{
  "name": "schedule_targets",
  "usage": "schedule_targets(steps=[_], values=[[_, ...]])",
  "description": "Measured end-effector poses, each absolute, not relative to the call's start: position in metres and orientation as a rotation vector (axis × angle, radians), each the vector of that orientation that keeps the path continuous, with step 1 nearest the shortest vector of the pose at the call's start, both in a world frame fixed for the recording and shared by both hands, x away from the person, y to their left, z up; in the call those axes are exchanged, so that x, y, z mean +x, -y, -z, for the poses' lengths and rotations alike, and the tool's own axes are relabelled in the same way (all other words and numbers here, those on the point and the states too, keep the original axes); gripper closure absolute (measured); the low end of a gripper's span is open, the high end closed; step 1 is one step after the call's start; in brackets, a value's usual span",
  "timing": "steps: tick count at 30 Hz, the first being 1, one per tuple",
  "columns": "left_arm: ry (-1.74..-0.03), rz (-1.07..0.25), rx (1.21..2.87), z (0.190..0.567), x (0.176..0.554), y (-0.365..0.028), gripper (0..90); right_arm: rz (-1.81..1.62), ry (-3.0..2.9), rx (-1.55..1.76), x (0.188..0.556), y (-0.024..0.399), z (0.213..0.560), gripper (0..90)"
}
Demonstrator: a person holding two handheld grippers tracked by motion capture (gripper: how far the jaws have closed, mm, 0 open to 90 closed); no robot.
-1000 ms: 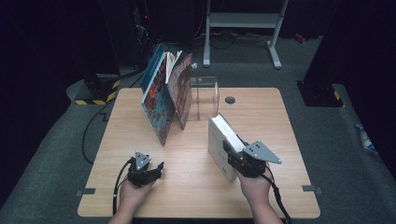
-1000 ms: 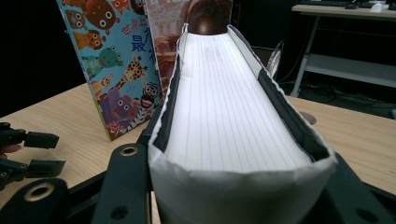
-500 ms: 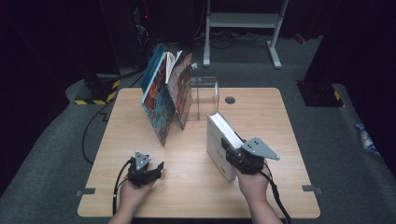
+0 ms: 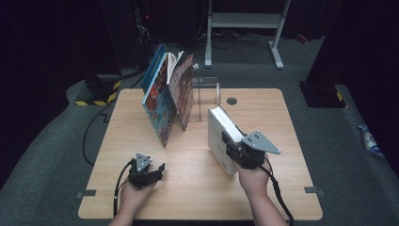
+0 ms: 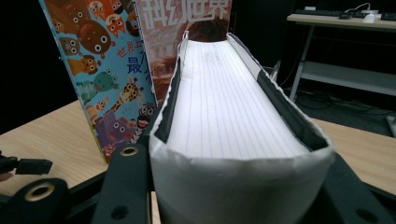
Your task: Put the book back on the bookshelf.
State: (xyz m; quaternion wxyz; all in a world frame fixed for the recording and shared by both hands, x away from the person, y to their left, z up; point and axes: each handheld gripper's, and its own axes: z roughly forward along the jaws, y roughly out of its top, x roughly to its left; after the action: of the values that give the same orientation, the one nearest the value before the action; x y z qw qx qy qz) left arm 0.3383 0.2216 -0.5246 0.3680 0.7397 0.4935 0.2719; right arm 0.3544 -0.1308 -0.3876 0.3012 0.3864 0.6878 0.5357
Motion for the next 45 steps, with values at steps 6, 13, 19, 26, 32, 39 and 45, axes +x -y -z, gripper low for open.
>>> schedule_targets(steps=[6, 13, 19, 26, 32, 39, 45], values=[[-1.268, -0.698, 1.894, 0.525, 0.338, -0.222, 30.4, -1.422, -1.812, 1.024, 0.362, 0.127, 0.383, 53.7], [-1.272, -0.694, 1.887, 0.525, 0.338, -0.221, 30.5, -1.422, -1.794, 1.028, 0.372, 0.123, 0.376, 53.7], [-1.272, -0.693, 1.886, 0.525, 0.338, -0.222, 30.4, -1.409, -1.776, 1.034, 0.386, 0.118, 0.372, 53.7], [-1.268, -0.693, 1.887, 0.525, 0.339, -0.222, 30.4, -1.387, -1.748, 1.045, 0.409, 0.11, 0.371, 53.7], [-1.273, -0.683, 1.881, 0.525, 0.339, -0.222, 30.4, -1.388, -1.726, 1.062, 0.43, 0.103, 0.37, 53.7], [-1.263, -0.692, 1.886, 0.525, 0.339, -0.223, 30.5, -1.375, -1.707, 1.073, 0.452, 0.095, 0.365, 53.7], [-1.268, -0.683, 1.882, 0.525, 0.339, -0.223, 30.5, -1.363, -1.698, 1.074, 0.469, 0.087, 0.364, 53.7]])
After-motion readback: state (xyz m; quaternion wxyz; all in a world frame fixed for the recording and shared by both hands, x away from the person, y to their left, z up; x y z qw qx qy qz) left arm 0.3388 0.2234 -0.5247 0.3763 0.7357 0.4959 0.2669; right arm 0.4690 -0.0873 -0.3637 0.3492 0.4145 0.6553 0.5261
